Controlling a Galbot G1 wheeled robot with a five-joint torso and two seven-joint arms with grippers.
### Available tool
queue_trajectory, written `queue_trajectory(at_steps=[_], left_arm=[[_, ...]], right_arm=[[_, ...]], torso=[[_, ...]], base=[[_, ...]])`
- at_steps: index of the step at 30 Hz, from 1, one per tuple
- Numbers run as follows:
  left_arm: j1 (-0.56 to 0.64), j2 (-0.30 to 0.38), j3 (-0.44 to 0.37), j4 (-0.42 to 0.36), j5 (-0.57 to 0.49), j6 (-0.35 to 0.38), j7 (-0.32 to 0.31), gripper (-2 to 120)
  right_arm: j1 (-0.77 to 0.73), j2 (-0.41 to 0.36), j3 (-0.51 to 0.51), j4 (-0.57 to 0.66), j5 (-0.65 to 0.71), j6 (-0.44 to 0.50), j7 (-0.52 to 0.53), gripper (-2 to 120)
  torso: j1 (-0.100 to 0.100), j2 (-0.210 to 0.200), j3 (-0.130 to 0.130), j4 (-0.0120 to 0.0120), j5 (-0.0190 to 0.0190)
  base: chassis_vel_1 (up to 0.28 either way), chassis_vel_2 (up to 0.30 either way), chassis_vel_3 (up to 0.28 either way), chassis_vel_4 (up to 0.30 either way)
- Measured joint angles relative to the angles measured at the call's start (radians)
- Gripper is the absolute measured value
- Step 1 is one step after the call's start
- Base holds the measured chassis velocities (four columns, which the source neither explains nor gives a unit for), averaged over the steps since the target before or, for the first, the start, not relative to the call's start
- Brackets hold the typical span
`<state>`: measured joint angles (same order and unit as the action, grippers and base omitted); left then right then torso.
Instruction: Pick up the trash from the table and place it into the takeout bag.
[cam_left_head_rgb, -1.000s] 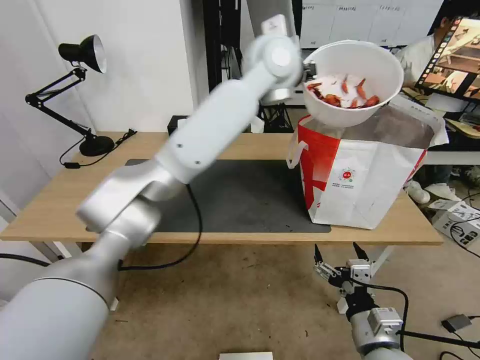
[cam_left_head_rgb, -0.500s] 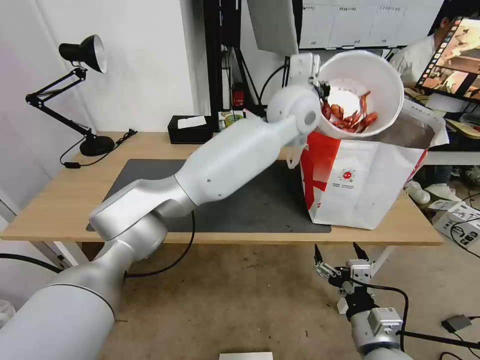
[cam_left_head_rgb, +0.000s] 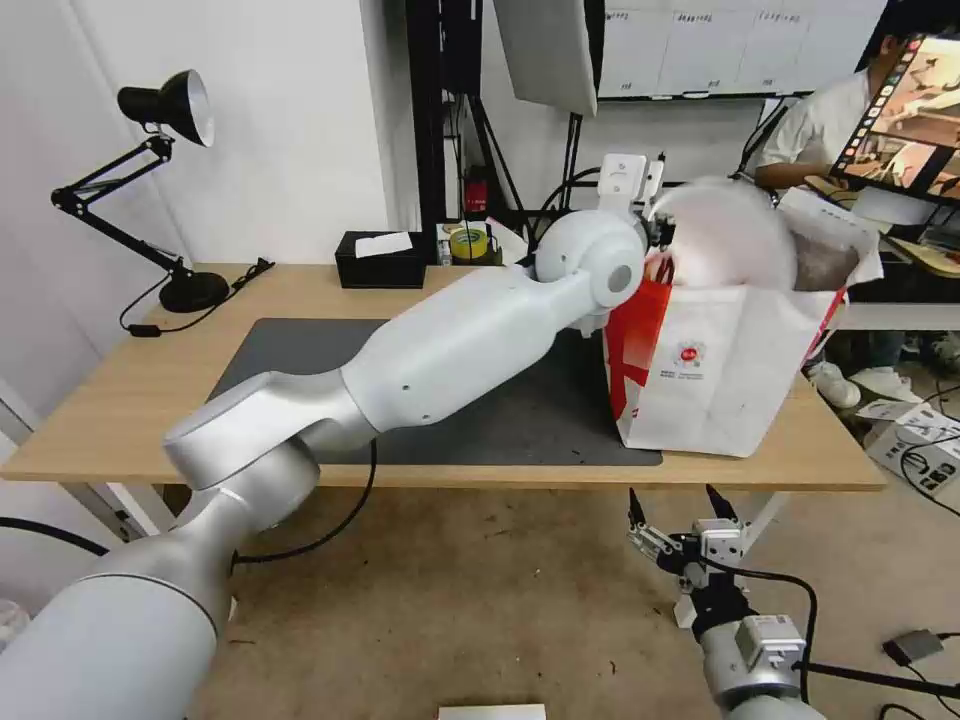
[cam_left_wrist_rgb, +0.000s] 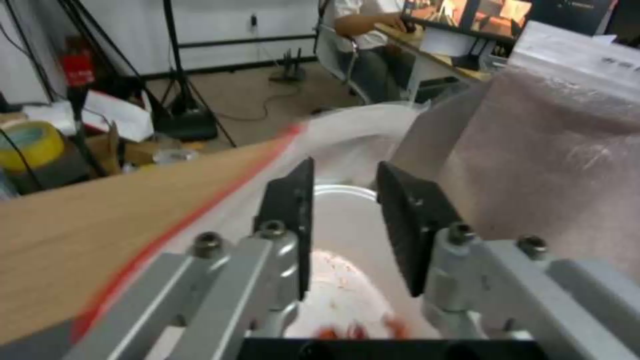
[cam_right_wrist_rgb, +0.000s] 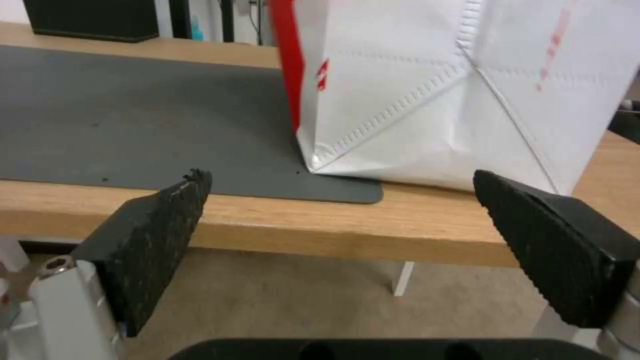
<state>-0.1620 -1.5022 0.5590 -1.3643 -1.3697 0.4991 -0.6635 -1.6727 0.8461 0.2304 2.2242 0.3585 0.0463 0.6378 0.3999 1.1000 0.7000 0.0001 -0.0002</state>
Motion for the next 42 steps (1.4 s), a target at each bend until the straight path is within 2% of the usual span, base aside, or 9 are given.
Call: queue_trajectory(at_steps=[8, 13, 16, 19, 24, 27, 31, 37, 42], left_arm=[[0.024, 0.044, -0.020, -0.045, -0.026, -0.010, 0.005, 62], [0.074, 0.150, -0.015, -0.129, 0.042, -0.100, 0.032, 81], [0.108, 0.216, -0.004, -0.176, 0.122, -0.167, 0.076, 90], [0.184, 0.300, -0.011, -0.242, 0.228, -0.275, 0.166, 103], [0.298, 0.379, -0.064, -0.302, 0.334, -0.389, 0.268, 110], [0.398, 0.468, -0.131, -0.351, 0.419, -0.492, 0.348, 113], [0.519, 0.565, -0.226, -0.400, 0.490, -0.553, 0.421, 115], [0.706, 0.623, -0.368, -0.459, 0.540, -0.599, 0.468, 111], [0.972, 0.711, -0.594, -0.551, 0.596, -0.626, 0.515, 103]], right_arm=[[0.000, 0.000, 0.000, 0.000, 0.000, 0.000, 0.000, 100], [0.000, 0.000, 0.000, 0.000, 0.000, 0.000, 0.000, 100], [0.000, 0.000, 0.000, 0.000, 0.000, 0.000, 0.000, 100], [0.000, 0.000, 0.000, 0.000, 0.000, 0.000, 0.000, 100], [0.000, 0.000, 0.000, 0.000, 0.000, 0.000, 0.000, 100], [0.000, 0.000, 0.000, 0.000, 0.000, 0.000, 0.000, 100], [0.000, 0.000, 0.000, 0.000, 0.000, 0.000, 0.000, 100], [0.000, 0.000, 0.000, 0.000, 0.000, 0.000, 0.000, 100], [0.000, 0.000, 0.000, 0.000, 0.000, 0.000, 0.000, 100]], torso=[[0.000, 0.000, 0.000, -0.0003, 0.0001], [0.000, 0.000, 0.000, 0.0000, -0.0001], [0.000, 0.000, 0.000, 0.0000, -0.0001], [0.000, 0.000, 0.000, 0.0000, -0.0002], [0.000, 0.000, 0.000, -0.0002, -0.0003], [0.000, 0.000, 0.000, -0.0002, -0.0004], [0.000, 0.000, 0.000, 0.0004, -0.0003], [0.000, 0.000, 0.000, -0.0002, -0.0003], [0.000, 0.000, 0.000, 0.0000, 0.0000]], base=[[0.000, 0.000, 0.000, 0.000], [0.000, 0.000, 0.000, 0.000], [0.000, 0.000, 0.000, 0.000], [0.000, 0.000, 0.000, 0.000], [0.000, 0.000, 0.000, 0.000], [0.000, 0.000, 0.000, 0.000], [0.000, 0.000, 0.000, 0.000], [0.000, 0.000, 0.000, 0.000], [0.000, 0.000, 0.000, 0.000]])
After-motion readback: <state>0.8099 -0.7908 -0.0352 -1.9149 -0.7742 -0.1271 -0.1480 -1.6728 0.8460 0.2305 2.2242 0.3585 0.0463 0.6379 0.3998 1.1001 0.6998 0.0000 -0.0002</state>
